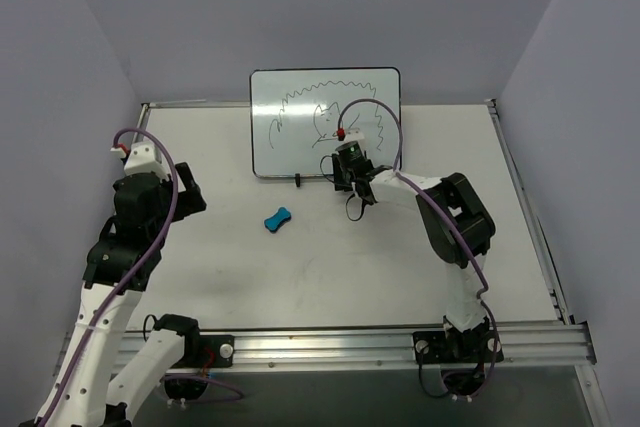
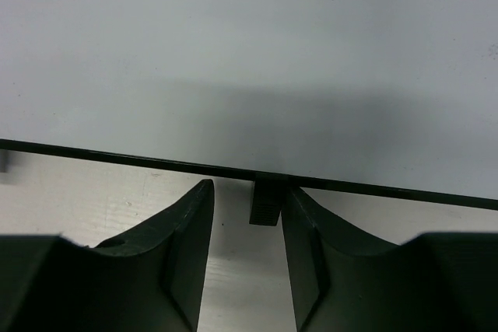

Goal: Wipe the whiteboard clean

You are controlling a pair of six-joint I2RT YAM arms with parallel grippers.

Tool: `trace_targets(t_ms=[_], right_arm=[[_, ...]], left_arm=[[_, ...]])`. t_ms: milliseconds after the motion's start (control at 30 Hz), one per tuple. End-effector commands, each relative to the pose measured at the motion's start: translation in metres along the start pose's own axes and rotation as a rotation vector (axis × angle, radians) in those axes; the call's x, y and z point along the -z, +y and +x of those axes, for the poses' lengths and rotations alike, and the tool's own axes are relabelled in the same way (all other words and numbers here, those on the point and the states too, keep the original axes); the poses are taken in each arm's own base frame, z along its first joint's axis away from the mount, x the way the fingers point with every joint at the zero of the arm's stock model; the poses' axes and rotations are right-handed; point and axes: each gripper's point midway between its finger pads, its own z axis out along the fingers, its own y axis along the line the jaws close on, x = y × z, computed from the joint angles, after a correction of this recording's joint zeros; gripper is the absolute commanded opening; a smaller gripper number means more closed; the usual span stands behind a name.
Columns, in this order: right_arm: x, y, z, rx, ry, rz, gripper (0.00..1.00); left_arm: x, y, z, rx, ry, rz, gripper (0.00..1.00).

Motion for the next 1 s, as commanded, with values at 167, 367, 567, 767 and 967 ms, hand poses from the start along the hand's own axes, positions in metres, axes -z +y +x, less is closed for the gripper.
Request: trace_targets(t_ms=[167,367,567,767,967], right_arm=[[-0.012,-0.006,0.0,-0.012,-0.047,0.027,0.28],[-0.011,-0.01,0.003,-0.019,-0.057,0.041,0.11],[0.003,-0.015,0.012,-0.023,-0.071,0.046,0.0],[0.023,-0.013,0.028,-0.029,-0.047,0.026,0.0],[0.052,-0.018,0.044,-0.004,-0.019,0.036,0.0]], left_arm=[[-0.003,-0.008,-0.01,0.0,-0.029,0.035,0.94],[-0.005,-0.009,-0.01,-0.002,-0.025,0.038,0.94],[-0.003,-0.008,-0.01,0.0,-0.03,0.035,0.94],[-0.004,-0.01,-0.01,-0.001,-0.026,0.043,0.94],[-0.005,-0.015,-0.009,0.014,-0.017,0.065,0.94]])
